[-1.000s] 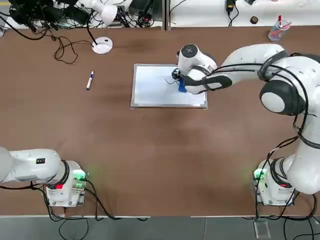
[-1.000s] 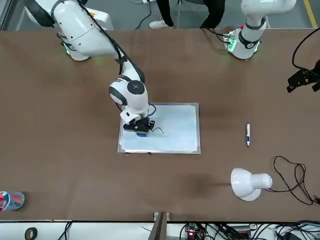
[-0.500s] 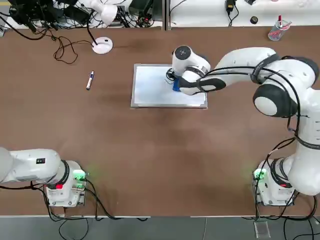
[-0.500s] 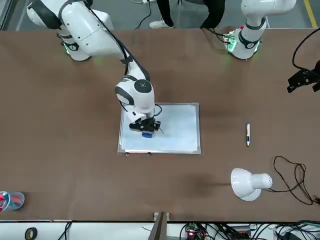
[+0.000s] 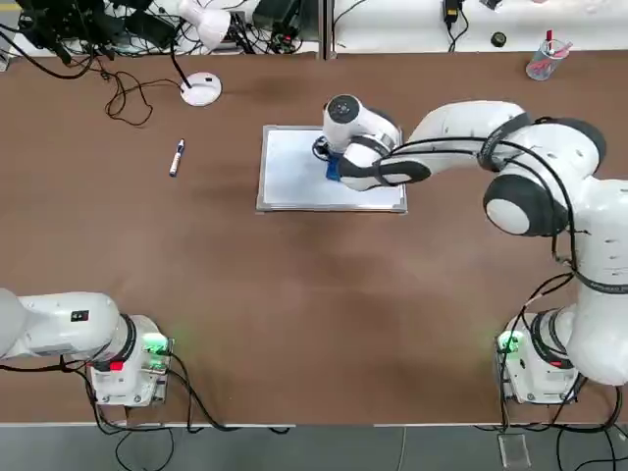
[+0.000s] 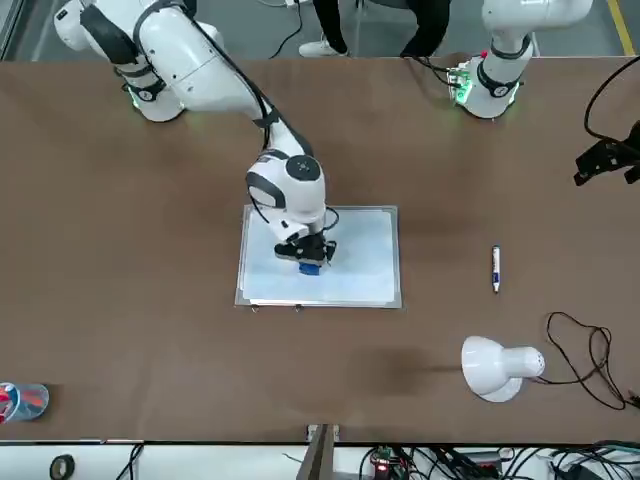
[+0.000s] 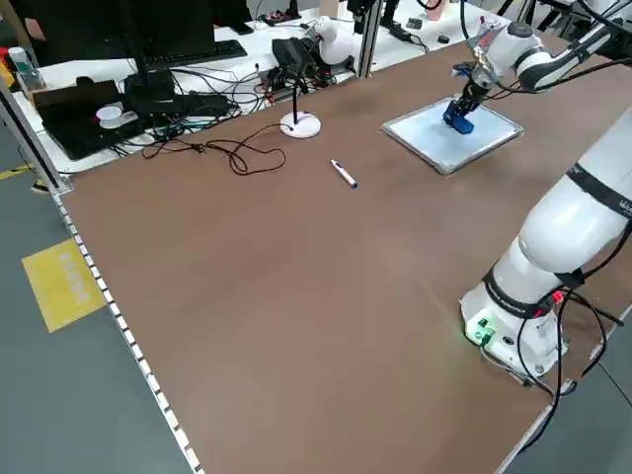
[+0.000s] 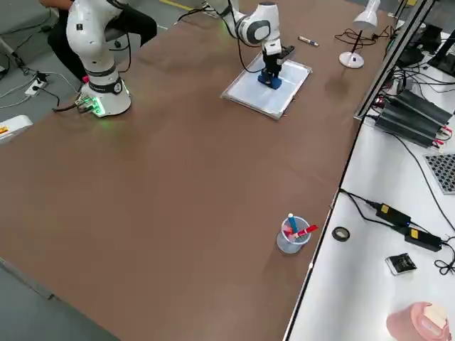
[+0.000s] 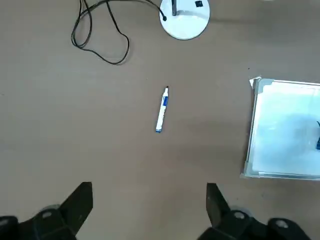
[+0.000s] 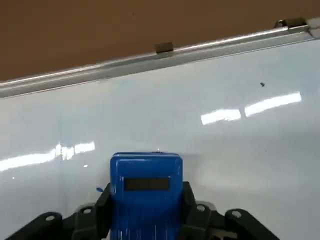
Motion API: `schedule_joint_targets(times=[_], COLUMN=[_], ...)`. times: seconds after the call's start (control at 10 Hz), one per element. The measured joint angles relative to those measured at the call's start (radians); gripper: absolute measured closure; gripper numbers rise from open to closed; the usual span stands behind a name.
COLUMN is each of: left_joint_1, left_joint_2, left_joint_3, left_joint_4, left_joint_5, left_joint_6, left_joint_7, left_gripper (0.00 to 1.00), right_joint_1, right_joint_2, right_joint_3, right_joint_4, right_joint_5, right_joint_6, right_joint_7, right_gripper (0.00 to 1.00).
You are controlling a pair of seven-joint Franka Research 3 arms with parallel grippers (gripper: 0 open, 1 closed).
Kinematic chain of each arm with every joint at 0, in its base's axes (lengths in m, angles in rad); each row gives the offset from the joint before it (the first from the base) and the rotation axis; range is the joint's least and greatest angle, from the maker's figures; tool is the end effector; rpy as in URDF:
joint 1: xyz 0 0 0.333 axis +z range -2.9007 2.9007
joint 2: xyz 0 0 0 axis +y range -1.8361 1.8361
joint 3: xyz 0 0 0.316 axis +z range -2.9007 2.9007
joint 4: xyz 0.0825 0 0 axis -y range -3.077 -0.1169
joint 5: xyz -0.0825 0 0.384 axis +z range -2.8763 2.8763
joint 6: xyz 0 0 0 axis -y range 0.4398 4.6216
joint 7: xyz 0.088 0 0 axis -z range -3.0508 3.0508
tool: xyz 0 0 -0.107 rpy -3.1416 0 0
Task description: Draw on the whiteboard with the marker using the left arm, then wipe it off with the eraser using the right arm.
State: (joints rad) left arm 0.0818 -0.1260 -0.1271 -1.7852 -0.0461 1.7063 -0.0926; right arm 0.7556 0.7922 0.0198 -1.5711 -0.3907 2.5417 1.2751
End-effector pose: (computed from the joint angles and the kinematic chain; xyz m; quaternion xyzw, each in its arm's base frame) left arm 0.5242 -0.0319 0.6019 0.9993 0.0265 0.0220 0.0165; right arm 0.5098 0.5031 0.1905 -0.9842 0.1001 -0.1456 0.0147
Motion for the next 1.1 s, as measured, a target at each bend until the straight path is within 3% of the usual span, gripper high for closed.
schedule_joint_targets(times=[0.7,1.1], left_joint_1=[0.018,0.018], left_joint_2=[0.0,0.0], left_joint_3=[0.001,0.001], left_joint_4=[0.0,0.0], left_joint_5=[0.0,-0.001], left_joint_6=[0.0,0.0], left_joint_7=[0.0,0.0], left_gripper=[0.0,0.0], right_joint_1=[0.075,0.071], right_joint_2=[0.056,0.058], right_joint_3=[-0.014,-0.005], right_joint_4=[0.092,0.11], right_joint_5=[-0.006,0.0], right_joint_6=[-0.007,-0.039], right_joint_7=[0.09,0.093], right_gripper=[0.44,0.44])
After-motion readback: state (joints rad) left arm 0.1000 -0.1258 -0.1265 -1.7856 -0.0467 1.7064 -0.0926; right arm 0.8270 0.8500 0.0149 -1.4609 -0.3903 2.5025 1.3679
